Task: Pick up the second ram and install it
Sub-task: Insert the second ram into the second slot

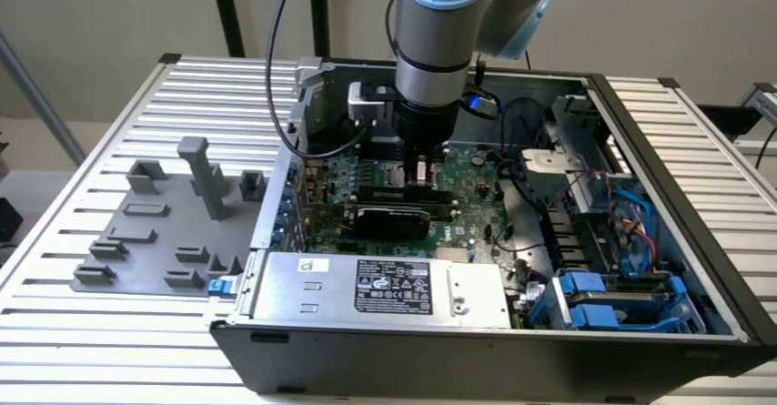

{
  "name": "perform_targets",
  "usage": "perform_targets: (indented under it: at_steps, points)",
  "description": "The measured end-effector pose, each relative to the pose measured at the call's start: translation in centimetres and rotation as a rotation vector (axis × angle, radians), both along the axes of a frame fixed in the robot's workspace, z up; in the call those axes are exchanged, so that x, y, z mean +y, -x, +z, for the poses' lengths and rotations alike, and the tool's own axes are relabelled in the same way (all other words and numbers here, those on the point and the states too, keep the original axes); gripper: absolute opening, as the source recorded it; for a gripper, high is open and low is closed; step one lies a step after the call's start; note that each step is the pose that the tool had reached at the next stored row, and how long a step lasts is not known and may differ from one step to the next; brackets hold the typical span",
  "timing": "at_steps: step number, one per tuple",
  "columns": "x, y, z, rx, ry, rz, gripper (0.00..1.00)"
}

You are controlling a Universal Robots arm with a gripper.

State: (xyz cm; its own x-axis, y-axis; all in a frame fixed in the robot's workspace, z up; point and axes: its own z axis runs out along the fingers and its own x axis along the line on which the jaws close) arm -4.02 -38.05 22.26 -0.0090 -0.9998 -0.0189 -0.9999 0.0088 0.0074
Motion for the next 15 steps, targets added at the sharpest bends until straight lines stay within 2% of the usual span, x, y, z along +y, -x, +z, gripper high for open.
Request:
perform_targets:
  at_steps: [15]
  points:
    - [-0.04,0.14,-0.17,-0.0011,0.0001,0.000,0.14]
